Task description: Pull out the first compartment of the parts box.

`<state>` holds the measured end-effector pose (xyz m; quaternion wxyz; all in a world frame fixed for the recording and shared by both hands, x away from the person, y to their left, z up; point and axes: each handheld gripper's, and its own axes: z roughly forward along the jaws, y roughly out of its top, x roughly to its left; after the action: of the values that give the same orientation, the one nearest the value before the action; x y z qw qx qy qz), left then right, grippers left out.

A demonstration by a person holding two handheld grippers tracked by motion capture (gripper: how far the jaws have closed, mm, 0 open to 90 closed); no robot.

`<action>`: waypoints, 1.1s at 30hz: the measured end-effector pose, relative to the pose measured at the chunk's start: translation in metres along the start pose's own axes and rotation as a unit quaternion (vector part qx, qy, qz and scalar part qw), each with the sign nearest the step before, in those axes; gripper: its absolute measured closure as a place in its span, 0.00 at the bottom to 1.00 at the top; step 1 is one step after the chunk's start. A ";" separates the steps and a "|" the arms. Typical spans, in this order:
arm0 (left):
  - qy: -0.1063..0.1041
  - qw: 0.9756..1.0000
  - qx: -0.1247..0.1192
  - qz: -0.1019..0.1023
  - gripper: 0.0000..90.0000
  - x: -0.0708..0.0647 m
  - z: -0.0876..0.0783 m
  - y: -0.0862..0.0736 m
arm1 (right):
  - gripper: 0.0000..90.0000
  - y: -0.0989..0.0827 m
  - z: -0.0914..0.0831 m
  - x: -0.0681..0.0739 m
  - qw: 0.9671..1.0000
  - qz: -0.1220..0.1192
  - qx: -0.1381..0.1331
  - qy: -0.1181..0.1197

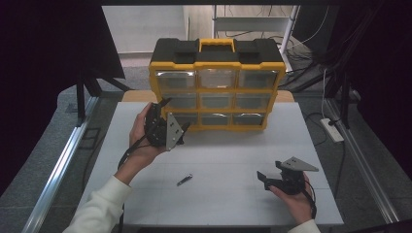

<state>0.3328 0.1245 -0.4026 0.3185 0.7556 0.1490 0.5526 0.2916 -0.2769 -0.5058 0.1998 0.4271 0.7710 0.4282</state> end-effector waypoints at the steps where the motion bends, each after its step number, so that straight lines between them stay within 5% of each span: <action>1: 0.001 1.000 0.000 0.001 0.08 0.001 0.000 0.000 | 0.17 0.000 0.000 0.000 1.000 0.000 0.000 0.000; 33: 0.033 0.999 -0.005 0.020 0.08 0.022 0.016 0.009 | 0.17 -0.001 0.001 -0.001 1.000 0.002 0.003 -0.002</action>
<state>0.3546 0.1252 -0.3835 0.3056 0.7381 0.1418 0.5845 0.2920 -0.2773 -0.5066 0.1989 0.4303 0.7711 0.4250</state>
